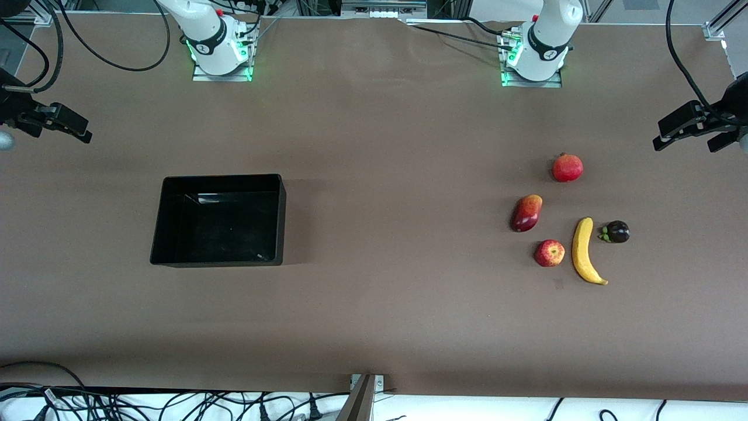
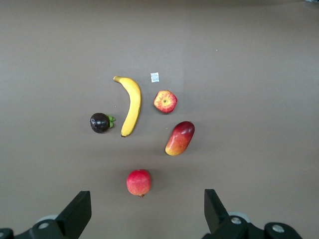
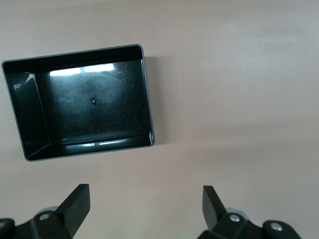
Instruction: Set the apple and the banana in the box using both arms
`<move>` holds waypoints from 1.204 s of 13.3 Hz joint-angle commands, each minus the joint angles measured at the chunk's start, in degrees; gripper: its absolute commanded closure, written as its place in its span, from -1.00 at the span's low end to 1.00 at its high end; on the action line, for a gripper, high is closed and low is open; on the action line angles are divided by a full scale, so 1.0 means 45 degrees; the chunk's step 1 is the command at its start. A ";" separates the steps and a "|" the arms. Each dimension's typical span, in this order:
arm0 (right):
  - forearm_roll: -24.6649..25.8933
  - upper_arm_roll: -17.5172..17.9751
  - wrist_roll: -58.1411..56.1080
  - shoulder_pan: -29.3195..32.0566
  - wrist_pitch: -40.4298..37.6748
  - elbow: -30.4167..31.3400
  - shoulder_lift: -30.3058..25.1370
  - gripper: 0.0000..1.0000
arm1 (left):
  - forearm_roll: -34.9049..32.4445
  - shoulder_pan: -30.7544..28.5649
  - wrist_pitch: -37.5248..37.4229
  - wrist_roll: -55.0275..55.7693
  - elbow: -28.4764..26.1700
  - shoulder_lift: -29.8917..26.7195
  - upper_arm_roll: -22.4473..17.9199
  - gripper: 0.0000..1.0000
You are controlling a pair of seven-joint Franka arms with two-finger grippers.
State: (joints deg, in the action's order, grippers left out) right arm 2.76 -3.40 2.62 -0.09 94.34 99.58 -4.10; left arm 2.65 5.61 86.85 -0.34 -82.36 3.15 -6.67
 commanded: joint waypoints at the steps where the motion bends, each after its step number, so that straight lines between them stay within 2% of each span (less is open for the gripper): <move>1: -0.0185 0.0150 0.0218 0.0157 -0.0282 -0.0313 0.0070 -1.00 | -0.0275 -0.0094 0.0016 -0.0217 -0.0292 -0.0271 0.0114 -1.00; 12: -0.0107 0.0091 0.0003 0.0177 -0.0417 -0.0255 0.0187 -1.00 | -0.0275 -0.0113 0.0016 -0.0237 -0.0311 -0.0251 0.0114 -1.00; 14: -0.0029 -0.0026 0.0004 0.0254 -0.0613 -0.0235 0.0633 -1.00 | -0.0275 -0.0113 -0.0003 -0.0198 -0.0311 -0.0251 0.0114 -1.00; 16: 0.0127 -0.0163 0.0042 0.0235 -0.0749 -0.0002 0.1626 -1.00 | -0.0275 -0.0113 -0.0003 -0.0217 -0.0311 -0.0251 0.0114 -1.00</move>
State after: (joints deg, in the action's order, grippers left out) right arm 2.83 -4.13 2.64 0.16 92.14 99.85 -1.54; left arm 2.65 5.57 86.85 -0.34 -82.48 3.15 -6.67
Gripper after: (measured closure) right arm 0.000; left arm 0.000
